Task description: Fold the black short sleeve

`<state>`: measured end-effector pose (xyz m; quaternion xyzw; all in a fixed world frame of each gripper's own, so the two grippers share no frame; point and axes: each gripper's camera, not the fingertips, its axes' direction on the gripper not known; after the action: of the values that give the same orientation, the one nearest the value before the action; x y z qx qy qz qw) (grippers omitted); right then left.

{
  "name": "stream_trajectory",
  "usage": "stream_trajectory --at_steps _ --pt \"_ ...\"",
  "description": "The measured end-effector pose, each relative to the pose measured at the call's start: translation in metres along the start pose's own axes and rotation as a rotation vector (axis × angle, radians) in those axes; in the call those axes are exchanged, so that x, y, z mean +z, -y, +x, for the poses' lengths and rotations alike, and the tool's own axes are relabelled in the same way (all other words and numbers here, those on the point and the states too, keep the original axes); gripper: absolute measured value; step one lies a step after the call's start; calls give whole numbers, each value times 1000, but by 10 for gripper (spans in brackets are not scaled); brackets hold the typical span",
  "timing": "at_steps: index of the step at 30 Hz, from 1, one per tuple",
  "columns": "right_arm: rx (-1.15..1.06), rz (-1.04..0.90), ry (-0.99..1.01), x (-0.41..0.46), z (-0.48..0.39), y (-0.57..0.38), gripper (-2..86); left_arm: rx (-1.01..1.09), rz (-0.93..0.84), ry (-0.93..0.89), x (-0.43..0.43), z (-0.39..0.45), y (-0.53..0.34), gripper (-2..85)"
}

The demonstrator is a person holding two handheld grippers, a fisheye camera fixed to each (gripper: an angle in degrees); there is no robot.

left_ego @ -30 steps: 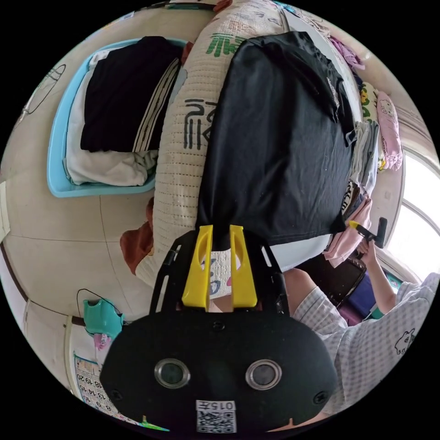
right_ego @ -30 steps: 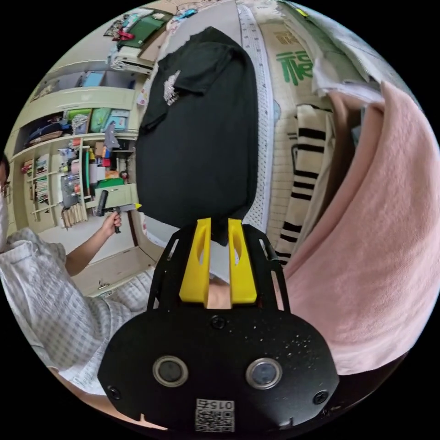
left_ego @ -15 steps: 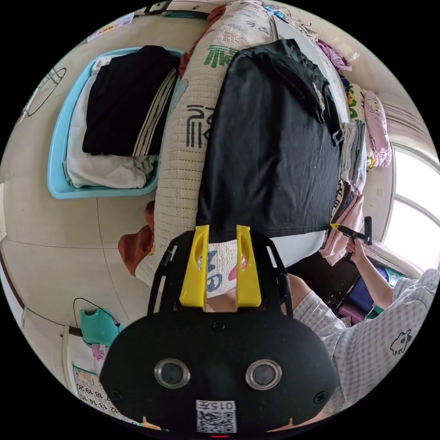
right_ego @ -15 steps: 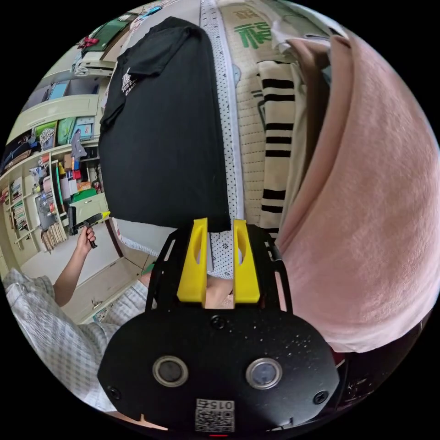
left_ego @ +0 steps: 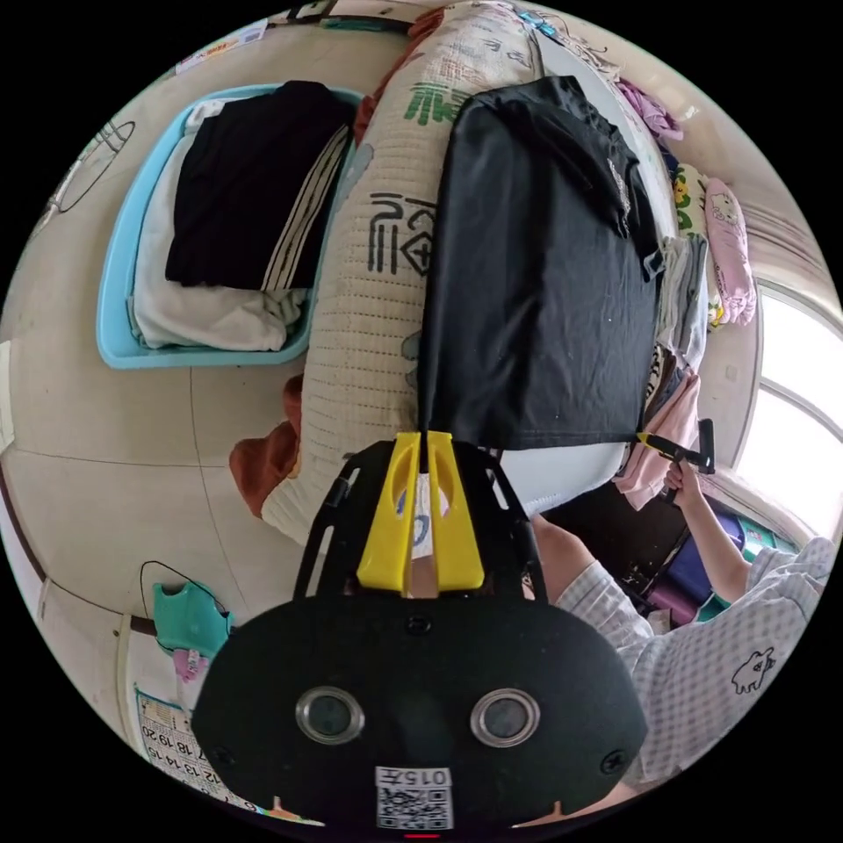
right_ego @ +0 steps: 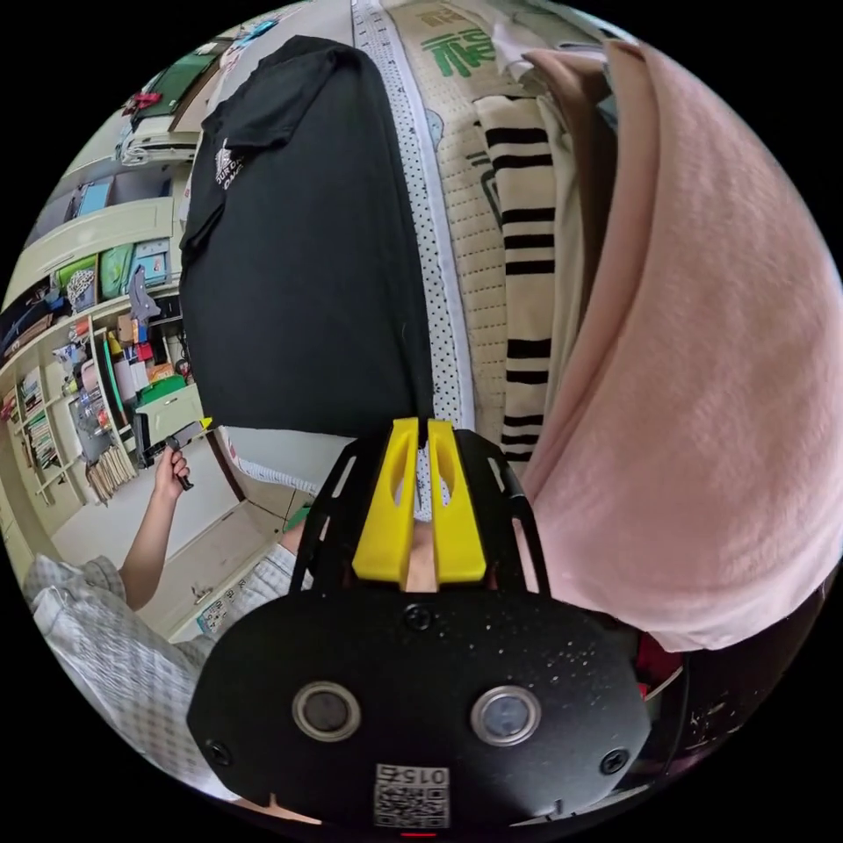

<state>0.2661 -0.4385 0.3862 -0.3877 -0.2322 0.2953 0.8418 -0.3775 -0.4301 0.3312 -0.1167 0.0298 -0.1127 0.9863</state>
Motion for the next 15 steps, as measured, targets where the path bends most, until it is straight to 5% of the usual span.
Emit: stream_trajectory --at_steps 9,15 --pt "4 -229 -110 70 -6 -51 16 -67 -120 37 -7 14 -58 0" --pt "33 -170 -181 74 -14 -67 54 -76 -32 70 -37 42 -69 25"
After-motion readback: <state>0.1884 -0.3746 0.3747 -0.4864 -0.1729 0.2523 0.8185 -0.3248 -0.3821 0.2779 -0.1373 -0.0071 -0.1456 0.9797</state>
